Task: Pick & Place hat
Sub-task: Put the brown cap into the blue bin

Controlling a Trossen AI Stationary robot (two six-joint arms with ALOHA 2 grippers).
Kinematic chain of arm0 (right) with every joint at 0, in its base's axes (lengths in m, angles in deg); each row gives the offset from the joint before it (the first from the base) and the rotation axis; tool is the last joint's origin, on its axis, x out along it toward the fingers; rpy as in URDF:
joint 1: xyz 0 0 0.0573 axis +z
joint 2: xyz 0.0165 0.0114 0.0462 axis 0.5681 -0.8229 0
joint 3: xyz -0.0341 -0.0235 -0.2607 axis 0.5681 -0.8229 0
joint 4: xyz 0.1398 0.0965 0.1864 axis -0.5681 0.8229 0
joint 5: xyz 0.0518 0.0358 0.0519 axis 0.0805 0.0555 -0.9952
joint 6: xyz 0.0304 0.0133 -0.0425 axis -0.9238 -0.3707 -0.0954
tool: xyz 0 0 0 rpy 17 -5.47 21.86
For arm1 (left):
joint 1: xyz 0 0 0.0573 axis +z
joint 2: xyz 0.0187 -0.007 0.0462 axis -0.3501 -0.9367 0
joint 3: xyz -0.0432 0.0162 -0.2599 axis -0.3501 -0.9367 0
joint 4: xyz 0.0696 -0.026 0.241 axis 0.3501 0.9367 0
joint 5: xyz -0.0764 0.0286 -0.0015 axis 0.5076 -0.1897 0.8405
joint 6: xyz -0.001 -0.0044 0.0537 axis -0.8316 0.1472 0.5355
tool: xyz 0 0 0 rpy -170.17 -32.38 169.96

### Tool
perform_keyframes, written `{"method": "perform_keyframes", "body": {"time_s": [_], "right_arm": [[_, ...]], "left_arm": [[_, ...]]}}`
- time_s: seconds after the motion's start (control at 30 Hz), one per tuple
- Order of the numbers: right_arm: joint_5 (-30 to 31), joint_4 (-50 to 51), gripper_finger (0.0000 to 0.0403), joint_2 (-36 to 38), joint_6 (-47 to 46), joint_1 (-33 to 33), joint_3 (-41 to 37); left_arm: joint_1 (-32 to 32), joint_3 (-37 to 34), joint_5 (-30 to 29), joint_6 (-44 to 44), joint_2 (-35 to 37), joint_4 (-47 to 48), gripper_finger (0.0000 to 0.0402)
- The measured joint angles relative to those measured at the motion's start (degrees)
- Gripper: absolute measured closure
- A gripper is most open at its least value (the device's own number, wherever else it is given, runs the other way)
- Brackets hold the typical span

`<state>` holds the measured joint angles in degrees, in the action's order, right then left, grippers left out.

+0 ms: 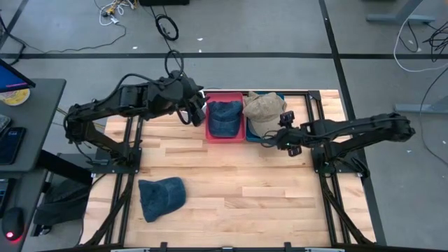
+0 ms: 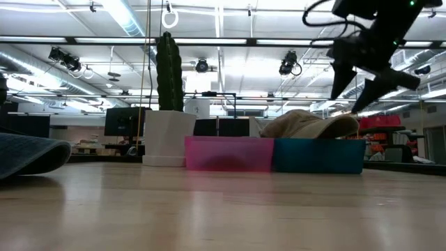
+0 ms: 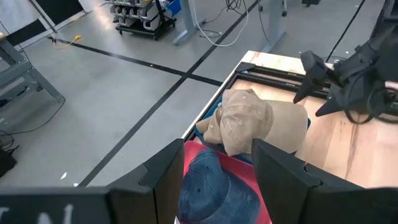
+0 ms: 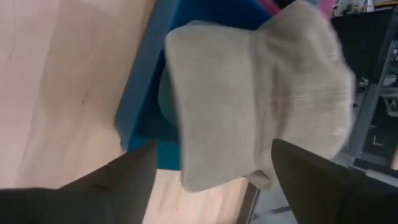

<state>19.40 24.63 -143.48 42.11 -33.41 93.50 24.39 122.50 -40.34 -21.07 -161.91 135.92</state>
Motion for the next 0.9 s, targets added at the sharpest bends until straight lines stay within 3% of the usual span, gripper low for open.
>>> {"method": "perform_keyframes", "body": {"time_s": [0.1,0.23,0.5,0.67,0.83,0.9], "right_arm": [[1.3,-0.6,0.0080,0.0,1.2,0.2,-2.7],[7.6,-5.1,0.0084,0.0,1.4,0.1,-5.8],[6.4,-8.4,0.0123,-0.1,0.3,0.1,-7.2],[10.2,-8.5,0.0214,-0.1,0.0,0.1,-7.2],[11.5,-8.6,0.0366,-0.1,0.0,0.1,-7.2],[12.4,-8.4,0.0386,-0.1,0.1,0.1,-6.8]], "left_arm": [[-0.1,0.0,0.1,-0.1,0.0,0.0,0.0211],[-0.7,0.0,0.2,0.0,0.0,-0.3,0.0211],[-1.3,0.0,0.2,0.2,0.0,-0.3,0.0211],[-1.3,0.0,0.2,0.2,0.0,-0.4,0.0211],[-1.3,0.0,0.2,0.3,0.0,-0.4,0.0211],[-1.3,0.0,0.2,0.3,0.0,-0.4,0.0211]]}}
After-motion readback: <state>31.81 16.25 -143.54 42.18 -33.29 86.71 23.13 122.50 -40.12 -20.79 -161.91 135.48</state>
